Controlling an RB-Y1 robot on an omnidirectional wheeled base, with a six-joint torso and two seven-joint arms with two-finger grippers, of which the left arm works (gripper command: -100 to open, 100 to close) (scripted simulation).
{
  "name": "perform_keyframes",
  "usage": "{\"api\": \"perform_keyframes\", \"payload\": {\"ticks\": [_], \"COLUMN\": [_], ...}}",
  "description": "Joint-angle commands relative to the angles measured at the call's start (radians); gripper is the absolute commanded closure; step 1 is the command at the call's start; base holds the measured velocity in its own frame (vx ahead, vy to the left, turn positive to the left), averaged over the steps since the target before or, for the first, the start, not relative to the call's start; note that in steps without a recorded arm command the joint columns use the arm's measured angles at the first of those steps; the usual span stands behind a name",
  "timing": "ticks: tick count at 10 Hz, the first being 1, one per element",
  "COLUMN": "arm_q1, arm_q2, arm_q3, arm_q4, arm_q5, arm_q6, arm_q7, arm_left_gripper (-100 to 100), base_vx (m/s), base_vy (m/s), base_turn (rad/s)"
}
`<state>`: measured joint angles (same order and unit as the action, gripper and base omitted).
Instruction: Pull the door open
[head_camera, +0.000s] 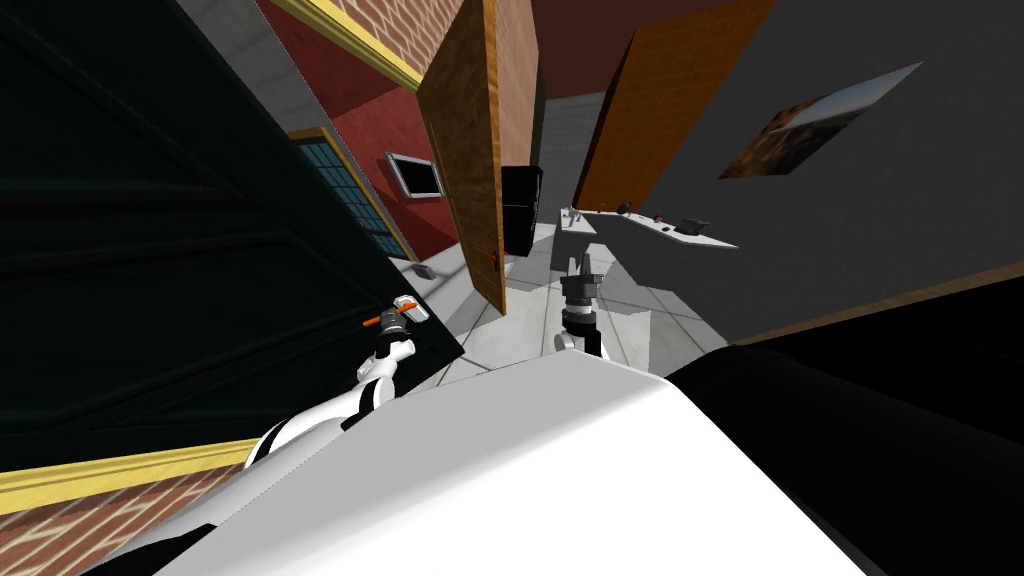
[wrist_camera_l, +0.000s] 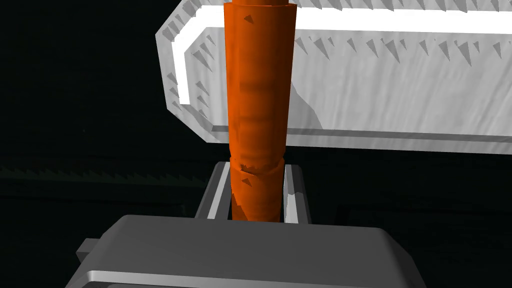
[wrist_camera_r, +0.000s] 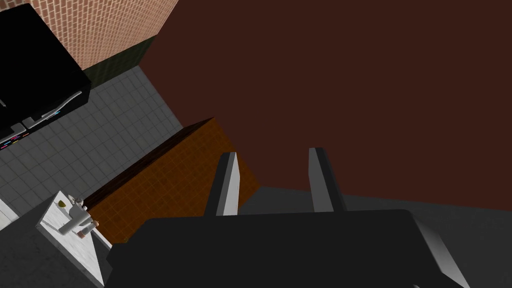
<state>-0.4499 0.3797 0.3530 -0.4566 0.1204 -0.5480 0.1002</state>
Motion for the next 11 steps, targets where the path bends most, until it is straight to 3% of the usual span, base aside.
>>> {"api": "perform_keyframes", "payload": {"ticks": [1, 2, 11], "arm_q1": [0.001, 0.007, 0.015], "arm_q2": [-0.001, -0.002, 0.006], "arm_q3": [-0.015, -0.007, -0.097], "arm_q4": [-0.014, -0.023, -0.042], "arm_q5": [-0.006, -0.002, -0.037], "arm_q6": [0.003, 0.007, 0.002], "arm_q7": [0.015, 0.007, 0.092], "arm_left_gripper": [100, 100, 100], "base_vx": [-0.238, -0.109, -0.191], "base_vy": [0.054, 0.030, 0.038], "base_turn": [-0.082, -0.042, -0.100]}}
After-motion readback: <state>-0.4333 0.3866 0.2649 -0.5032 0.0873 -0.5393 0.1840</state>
